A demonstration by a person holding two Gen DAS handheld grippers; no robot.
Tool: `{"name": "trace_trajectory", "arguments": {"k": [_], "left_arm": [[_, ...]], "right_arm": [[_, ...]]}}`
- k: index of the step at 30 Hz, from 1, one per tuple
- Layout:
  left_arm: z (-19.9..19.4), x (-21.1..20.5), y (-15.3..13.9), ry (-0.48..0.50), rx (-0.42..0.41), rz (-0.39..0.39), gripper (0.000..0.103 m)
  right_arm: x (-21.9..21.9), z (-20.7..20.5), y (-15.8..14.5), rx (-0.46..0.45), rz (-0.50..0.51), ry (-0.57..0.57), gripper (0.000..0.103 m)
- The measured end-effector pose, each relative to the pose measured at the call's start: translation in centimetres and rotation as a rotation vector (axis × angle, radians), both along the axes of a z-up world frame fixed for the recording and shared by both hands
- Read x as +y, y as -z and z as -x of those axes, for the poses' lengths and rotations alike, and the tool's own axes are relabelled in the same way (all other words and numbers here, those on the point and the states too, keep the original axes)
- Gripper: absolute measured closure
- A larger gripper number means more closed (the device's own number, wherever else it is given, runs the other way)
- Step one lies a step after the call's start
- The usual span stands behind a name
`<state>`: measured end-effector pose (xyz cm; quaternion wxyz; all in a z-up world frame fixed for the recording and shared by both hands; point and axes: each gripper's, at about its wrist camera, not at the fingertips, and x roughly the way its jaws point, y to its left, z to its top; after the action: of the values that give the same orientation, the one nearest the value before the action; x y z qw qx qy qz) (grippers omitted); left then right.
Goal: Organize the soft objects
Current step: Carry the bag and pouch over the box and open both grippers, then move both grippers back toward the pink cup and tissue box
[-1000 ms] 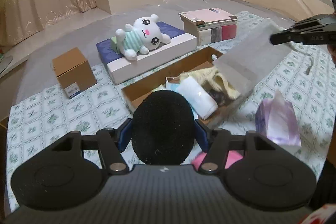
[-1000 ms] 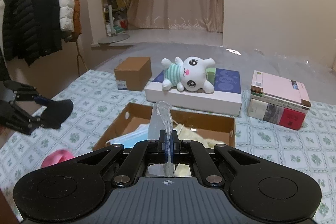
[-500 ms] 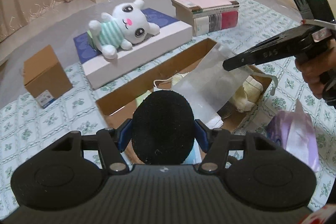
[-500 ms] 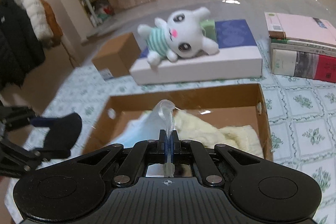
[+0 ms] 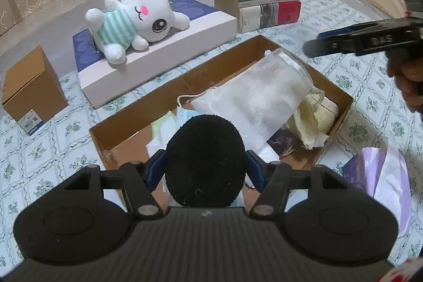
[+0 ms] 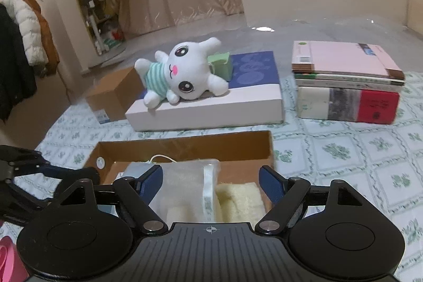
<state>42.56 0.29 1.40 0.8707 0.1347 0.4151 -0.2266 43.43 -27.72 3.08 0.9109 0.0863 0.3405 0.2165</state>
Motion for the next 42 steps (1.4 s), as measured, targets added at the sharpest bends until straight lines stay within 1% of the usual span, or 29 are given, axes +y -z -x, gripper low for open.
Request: {"name": "trace_trajectory", "arguments": {"k": [2,4,5,6,11,16,20,24,27,30,35,37,39,42], "left_arm": [[-0.2,-0.4,0.2,0.002,0.0,-0.008,0.041],[-0.4,-0.8,0.2,-0.002,-0.001,-0.019,0.036],[-0.5,-0.8,0.2,-0.007,-0.004,-0.02,0.027],[-0.5,-0.8,0.1,-0.014,-0.01,-0.018,0.022],[0.1,-0.1,-1.4,-0.043,-0.036,0.007,0.022],[2.7,1.5,-4.2,-0.093,-0.075,0.044,0.022],[6.2,2.7,-6.7,-0.155,-0.123,0.065,0.022],[10.3,3.6,-8.8,-0.208,-0.159,0.084,0.022],[13.5,4.0,-10.0,-0.236,-0.186,0.088,0.022],[16.8,4.4,-10.8,-0.254,-0.217,0.094,0.022],[21.9,4.7,-11.0,-0.296,-0.247,0.1,0.022],[23.9,4.8,-10.8,-0.318,-0.257,0.124,0.022],[26.1,5.1,-10.5,-0.347,-0.268,0.166,0.022],[29.1,5.0,-9.6,-0.378,-0.297,0.169,0.022]], "right_arm": [[-0.4,0.8,-0.2,-0.009,0.002,0.008,0.024],[-0.7,1.7,-0.4,-0.015,0.002,0.012,0.024],[-1.0,2.1,-0.5,-0.019,-0.001,0.015,0.024],[-1.1,2.5,-0.6,-0.021,-0.007,0.017,0.024],[-1.5,4.5,-1.6,-0.026,-0.014,0.021,0.024],[-1.4,7.2,-3.4,-0.018,-0.016,0.015,0.024],[-1.5,10.4,-4.8,-0.01,-0.043,0.023,0.024],[-1.2,14.0,-6.2,-0.021,-0.028,0.018,0.024],[-1.0,16.8,-7.2,-0.039,-0.013,0.013,0.024],[-0.8,19.6,-8.1,-0.048,-0.018,0.017,0.024],[0.2,24.7,-8.7,-0.053,-0.053,0.022,0.024],[0.5,26.5,-8.9,-0.058,-0.045,0.02,0.024],[1.0,28.4,-8.9,-0.067,-0.039,0.02,0.024],[1.1,31.0,-8.5,-0.067,-0.036,0.032,0.024]]}}
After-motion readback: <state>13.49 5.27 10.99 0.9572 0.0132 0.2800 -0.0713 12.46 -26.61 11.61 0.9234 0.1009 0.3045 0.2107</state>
